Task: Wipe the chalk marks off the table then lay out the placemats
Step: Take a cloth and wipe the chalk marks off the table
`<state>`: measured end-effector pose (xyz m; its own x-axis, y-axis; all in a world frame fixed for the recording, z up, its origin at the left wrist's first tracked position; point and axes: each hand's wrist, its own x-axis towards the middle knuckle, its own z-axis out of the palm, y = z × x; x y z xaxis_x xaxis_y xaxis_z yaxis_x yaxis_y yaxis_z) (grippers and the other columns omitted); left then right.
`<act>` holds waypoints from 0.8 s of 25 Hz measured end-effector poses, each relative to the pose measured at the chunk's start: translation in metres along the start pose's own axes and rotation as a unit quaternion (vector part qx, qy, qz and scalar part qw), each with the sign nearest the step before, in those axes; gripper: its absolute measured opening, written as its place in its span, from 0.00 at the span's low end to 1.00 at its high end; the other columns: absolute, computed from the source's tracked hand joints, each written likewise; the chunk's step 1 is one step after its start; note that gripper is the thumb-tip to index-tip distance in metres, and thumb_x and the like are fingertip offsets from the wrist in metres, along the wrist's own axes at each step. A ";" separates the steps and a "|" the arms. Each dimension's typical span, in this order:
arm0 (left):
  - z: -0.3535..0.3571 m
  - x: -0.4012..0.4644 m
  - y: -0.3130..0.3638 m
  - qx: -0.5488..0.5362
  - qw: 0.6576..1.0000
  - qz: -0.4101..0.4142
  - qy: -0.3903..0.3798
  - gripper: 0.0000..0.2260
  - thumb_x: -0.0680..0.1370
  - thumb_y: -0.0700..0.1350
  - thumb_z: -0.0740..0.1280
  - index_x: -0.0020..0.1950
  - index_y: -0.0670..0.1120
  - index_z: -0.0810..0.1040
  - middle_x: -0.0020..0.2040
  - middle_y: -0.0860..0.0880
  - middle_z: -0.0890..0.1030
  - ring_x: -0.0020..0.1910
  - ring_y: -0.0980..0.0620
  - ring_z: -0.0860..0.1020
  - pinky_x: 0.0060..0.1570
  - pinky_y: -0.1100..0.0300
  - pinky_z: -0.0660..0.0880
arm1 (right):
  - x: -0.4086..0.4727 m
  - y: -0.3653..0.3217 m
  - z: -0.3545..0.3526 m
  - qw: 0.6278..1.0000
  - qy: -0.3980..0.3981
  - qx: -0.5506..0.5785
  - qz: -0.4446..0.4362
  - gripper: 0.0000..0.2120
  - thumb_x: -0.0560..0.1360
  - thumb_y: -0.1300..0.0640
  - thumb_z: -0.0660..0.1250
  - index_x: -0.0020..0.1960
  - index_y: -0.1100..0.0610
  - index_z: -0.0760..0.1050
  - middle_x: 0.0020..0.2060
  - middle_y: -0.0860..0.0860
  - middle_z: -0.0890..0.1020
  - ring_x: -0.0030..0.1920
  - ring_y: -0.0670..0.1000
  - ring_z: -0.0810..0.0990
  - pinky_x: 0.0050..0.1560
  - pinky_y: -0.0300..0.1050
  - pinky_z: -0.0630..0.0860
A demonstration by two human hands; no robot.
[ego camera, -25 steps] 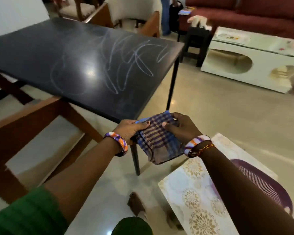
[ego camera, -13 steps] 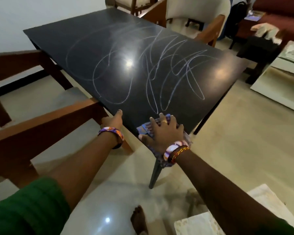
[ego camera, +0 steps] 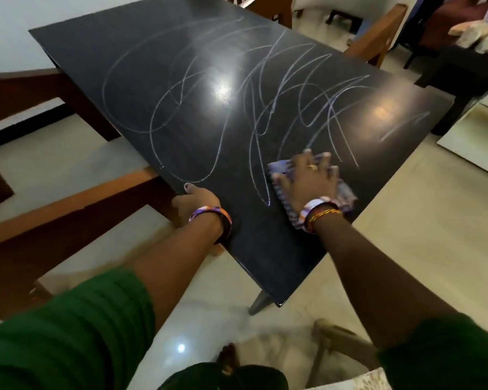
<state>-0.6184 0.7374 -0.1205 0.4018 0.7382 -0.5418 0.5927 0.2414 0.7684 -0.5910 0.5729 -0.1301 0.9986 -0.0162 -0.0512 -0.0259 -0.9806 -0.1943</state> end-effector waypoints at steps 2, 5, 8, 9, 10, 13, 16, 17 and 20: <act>0.002 0.001 0.001 0.012 1.000 -0.001 0.004 0.21 0.82 0.51 0.51 0.68 0.38 0.64 0.66 0.39 0.72 0.63 0.39 0.73 0.60 0.50 0.69 | -0.023 -0.034 0.008 0.991 -0.020 -0.003 -0.131 0.29 0.78 0.39 0.52 0.73 0.54 0.58 0.76 0.53 0.56 0.76 0.61 0.47 0.74 0.60 0.45; 0.001 -0.003 0.002 0.021 1.000 -0.001 0.001 0.21 0.82 0.51 0.50 0.68 0.38 0.64 0.67 0.39 0.71 0.64 0.38 0.72 0.61 0.50 0.68 | -0.048 -0.016 0.003 0.972 -0.048 0.005 -0.229 0.28 0.76 0.35 0.50 0.73 0.45 0.60 0.76 0.46 0.56 0.77 0.53 0.47 0.74 0.57 0.42; 0.001 -0.003 0.002 0.025 1.000 -0.003 0.002 0.21 0.82 0.51 0.50 0.68 0.38 0.63 0.66 0.39 0.72 0.63 0.39 0.73 0.59 0.50 0.69 | -0.024 0.048 -0.011 0.994 -0.036 0.009 -0.106 0.27 0.77 0.35 0.49 0.73 0.42 0.59 0.76 0.44 0.54 0.77 0.52 0.46 0.73 0.62 0.44; 0.001 -0.003 0.002 0.027 1.000 0.000 0.004 0.21 0.82 0.51 0.50 0.68 0.38 0.63 0.66 0.39 0.72 0.63 0.39 0.73 0.59 0.50 0.69 | -0.011 0.067 -0.018 0.999 -0.039 0.000 -0.031 0.26 0.78 0.37 0.49 0.74 0.42 0.57 0.77 0.45 0.52 0.77 0.54 0.44 0.73 0.65 0.44; 0.001 -0.003 0.002 0.031 1.000 0.001 0.005 0.21 0.82 0.51 0.50 0.68 0.38 0.63 0.66 0.38 0.72 0.63 0.39 0.73 0.59 0.49 0.69 | 0.000 0.077 -0.022 0.998 -0.044 -0.004 0.034 0.27 0.78 0.37 0.48 0.75 0.43 0.56 0.77 0.46 0.50 0.77 0.57 0.42 0.73 0.66 0.44; 0.003 -0.001 0.005 0.033 0.999 -0.010 0.010 0.20 0.82 0.50 0.50 0.68 0.38 0.64 0.65 0.39 0.73 0.61 0.39 0.74 0.58 0.50 0.70 | 0.019 0.045 -0.019 0.998 -0.033 -0.033 0.034 0.31 0.77 0.35 0.50 0.76 0.46 0.51 0.77 0.48 0.48 0.77 0.58 0.44 0.73 0.65 0.47; 0.003 0.002 0.006 0.021 0.999 -0.024 0.025 0.21 0.82 0.51 0.49 0.67 0.38 0.64 0.65 0.38 0.73 0.62 0.38 0.73 0.59 0.48 0.68 | 0.002 -0.034 0.002 0.986 -0.037 -0.028 -0.163 0.28 0.77 0.38 0.52 0.75 0.43 0.52 0.77 0.46 0.50 0.77 0.55 0.46 0.73 0.62 0.49; 0.004 0.003 0.006 0.016 0.999 -0.025 0.029 0.21 0.82 0.51 0.49 0.67 0.38 0.65 0.66 0.37 0.72 0.62 0.37 0.72 0.59 0.49 0.68 | -0.005 -0.054 0.009 0.973 -0.053 -0.025 -0.225 0.27 0.78 0.39 0.51 0.75 0.42 0.51 0.77 0.45 0.49 0.77 0.53 0.46 0.73 0.62 0.48; 0.005 0.007 0.008 -0.004 0.999 -0.031 0.030 0.21 0.82 0.50 0.50 0.70 0.37 0.63 0.68 0.38 0.70 0.65 0.38 0.69 0.61 0.51 0.65 | 0.023 -0.059 0.011 0.949 -0.063 -0.036 -0.306 0.26 0.78 0.38 0.48 0.74 0.39 0.51 0.77 0.42 0.49 0.77 0.51 0.46 0.72 0.64 0.50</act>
<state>-0.6075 0.7413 -0.1204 0.3221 0.7578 -0.5674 0.6089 0.2931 0.7371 -0.5670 0.6324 -0.1302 0.8123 0.5791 -0.0689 0.5642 -0.8103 -0.1588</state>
